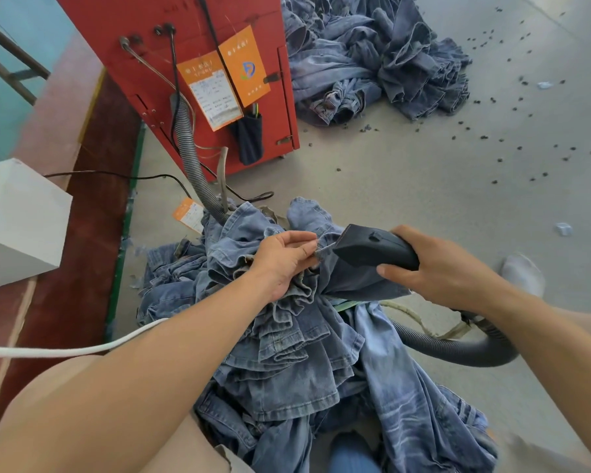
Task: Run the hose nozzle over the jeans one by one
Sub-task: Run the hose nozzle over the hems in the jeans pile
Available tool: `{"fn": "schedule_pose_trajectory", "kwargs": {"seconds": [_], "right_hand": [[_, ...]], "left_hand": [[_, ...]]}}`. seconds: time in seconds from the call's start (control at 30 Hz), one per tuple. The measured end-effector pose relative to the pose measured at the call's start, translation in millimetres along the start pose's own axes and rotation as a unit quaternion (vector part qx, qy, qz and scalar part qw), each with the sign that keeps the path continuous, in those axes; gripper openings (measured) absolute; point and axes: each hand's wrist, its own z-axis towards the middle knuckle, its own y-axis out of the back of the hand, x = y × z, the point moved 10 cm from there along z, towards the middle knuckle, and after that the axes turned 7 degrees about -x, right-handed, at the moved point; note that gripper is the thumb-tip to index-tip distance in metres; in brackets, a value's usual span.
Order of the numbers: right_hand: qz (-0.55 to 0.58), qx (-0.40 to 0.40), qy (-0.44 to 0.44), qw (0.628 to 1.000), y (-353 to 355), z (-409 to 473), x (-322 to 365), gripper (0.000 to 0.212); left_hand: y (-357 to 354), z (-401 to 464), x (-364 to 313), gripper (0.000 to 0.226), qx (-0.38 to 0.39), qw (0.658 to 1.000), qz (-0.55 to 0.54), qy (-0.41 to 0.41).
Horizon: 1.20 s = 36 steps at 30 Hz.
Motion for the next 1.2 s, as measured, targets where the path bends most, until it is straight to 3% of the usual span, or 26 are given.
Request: {"fn": "schedule_pose_trajectory", "kwargs": {"seconds": [0.1, 0.33, 0.5, 0.63, 0.7, 0.73, 0.83, 0.9, 1.0, 1.2], "right_hand": [[0.014, -0.016, -0.010, 1.000, 8, 3, -3, 0.022], [0.040, -0.052, -0.019, 0.998, 19, 7, -6, 0.022], [0.032, -0.056, -0.010, 0.998, 18, 8, -6, 0.025], [0.024, -0.056, -0.014, 0.998, 18, 9, -9, 0.027], [0.010, -0.048, -0.019, 0.999, 16, 8, -11, 0.027], [0.004, -0.046, -0.020, 0.999, 15, 9, -12, 0.028], [0.000, -0.046, -0.019, 0.999, 17, 9, -13, 0.030], [0.004, -0.044, -0.019, 0.999, 18, 9, -13, 0.029], [0.015, -0.040, -0.018, 0.999, 18, 9, -12, 0.028], [0.024, -0.010, -0.010, 1.000, 13, 4, -9, 0.025]], "left_hand": [[4, 5, 1, 0.015, -0.033, 0.998, 0.060, -0.015], [-7, 0, -4, 0.017, -0.020, 0.977, 0.202, -0.069], [-8, -1, 6, 0.010, -0.025, 0.969, 0.232, -0.078], [-13, -7, 21, 0.022, -0.007, 0.974, 0.226, -0.034], [-19, -15, 28, 0.020, 0.047, 0.980, 0.193, 0.014], [-24, -19, 29, 0.006, 0.093, 0.981, 0.166, 0.037], [-27, -20, 30, 0.047, 0.169, 0.959, 0.224, 0.022], [-19, -15, 25, 0.053, 0.120, 0.958, 0.259, -0.036], [-10, -11, 22, 0.044, 0.061, 0.969, 0.229, -0.065], [-10, -10, 24, 0.021, 0.041, 0.976, 0.202, -0.071]]}}
